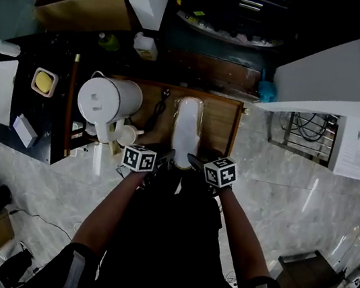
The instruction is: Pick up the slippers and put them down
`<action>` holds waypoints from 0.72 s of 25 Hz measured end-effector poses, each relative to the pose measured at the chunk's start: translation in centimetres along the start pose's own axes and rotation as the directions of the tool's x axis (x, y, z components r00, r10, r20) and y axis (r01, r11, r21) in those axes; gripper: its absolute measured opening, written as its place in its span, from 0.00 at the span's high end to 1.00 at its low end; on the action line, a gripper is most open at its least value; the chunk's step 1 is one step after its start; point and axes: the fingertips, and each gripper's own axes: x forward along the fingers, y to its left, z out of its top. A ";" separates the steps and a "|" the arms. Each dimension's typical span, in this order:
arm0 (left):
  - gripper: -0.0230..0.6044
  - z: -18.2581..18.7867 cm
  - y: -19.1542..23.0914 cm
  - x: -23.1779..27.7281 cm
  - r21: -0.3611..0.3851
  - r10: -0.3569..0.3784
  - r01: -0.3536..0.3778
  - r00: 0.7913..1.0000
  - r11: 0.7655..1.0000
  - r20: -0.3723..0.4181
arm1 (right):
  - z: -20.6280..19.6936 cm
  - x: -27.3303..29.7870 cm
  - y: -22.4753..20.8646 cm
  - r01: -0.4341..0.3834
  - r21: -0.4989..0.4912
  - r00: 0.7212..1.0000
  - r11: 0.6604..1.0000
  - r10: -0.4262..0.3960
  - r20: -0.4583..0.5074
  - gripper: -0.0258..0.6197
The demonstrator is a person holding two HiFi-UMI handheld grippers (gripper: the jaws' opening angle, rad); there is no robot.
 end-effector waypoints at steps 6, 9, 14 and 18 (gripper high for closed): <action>0.63 -0.4 0.7 0.8 -0.037 -0.013 0.013 1.000 0.999 -0.020 | -0.9 1.2 -1.1 -0.020 0.126 1.000 0.992 0.021 -0.008 0.58; 0.63 -0.4 0.5 1.5 -0.077 -0.037 0.035 0.999 0.996 -0.025 | -1.1 1.8 -1.1 -0.064 0.188 0.998 0.980 0.067 -0.009 0.58; 0.65 -0.7 -0.2 2.5 -0.090 -0.058 0.054 0.997 0.995 -0.042 | -1.7 2.3 -1.1 -0.090 0.265 0.995 0.960 0.095 -0.007 0.63; 0.68 -0.6 -0.6 2.6 -0.087 -0.062 0.059 0.997 0.994 -0.040 | -1.7 2.1 -1.2 -0.085 0.271 0.996 0.959 0.090 -0.004 0.64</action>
